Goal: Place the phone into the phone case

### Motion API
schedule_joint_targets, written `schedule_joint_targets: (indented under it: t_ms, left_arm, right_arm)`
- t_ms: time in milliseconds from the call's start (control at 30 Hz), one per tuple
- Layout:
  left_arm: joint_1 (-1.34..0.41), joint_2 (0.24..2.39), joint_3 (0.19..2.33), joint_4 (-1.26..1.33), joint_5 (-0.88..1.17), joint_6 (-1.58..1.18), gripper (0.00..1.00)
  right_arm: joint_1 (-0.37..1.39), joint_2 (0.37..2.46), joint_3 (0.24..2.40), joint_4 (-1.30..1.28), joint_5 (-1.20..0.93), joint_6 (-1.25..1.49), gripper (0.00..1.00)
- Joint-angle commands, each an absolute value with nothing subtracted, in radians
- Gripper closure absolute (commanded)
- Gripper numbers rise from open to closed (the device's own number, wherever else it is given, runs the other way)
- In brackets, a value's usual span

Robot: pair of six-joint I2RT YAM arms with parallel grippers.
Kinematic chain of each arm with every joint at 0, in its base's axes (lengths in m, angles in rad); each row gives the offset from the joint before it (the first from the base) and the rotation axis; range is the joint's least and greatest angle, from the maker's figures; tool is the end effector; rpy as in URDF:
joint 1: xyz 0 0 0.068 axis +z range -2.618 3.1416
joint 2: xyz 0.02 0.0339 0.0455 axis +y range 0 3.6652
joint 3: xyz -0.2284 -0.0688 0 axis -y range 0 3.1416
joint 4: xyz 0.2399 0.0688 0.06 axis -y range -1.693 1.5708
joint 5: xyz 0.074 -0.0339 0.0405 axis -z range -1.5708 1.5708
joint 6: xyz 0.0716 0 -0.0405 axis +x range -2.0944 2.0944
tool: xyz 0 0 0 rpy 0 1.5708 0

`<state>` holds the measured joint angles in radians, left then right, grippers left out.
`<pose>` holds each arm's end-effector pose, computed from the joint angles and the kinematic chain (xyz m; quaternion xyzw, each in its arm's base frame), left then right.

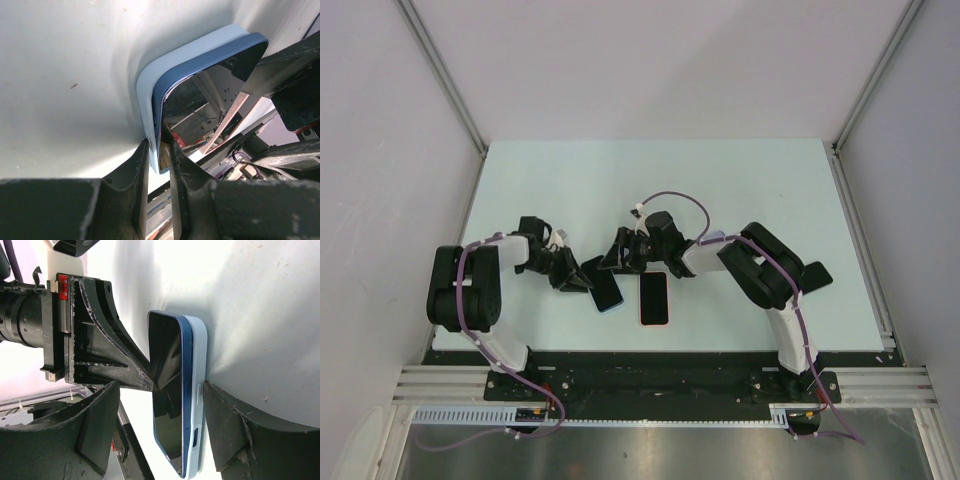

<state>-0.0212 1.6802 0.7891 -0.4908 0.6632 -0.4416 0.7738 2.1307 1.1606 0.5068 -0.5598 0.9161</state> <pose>0.2659 -0.0497 0.0636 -0.1664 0.9270 -0.3359 0.0125 0.2931 0.3395 0.0828 -0.0868 0.8257 0.5340 0.1597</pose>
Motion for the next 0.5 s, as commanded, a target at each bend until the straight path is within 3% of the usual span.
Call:
schedule_joint_targets:
  t_ms: [0, 467]
  left_arm:
    - [-0.038, 1.695, 0.729, -0.466, 0.778, -0.469, 0.78]
    - [-0.014, 1.684, 0.707, -0.462, 0.79, -0.468, 0.81]
  right_arm:
    - [0.841, 2.12, 1.18, 0.684, -0.775, 1.019, 0.3]
    - [0.845, 2.149, 1.172, 0.807, -0.805, 1.123, 0.3]
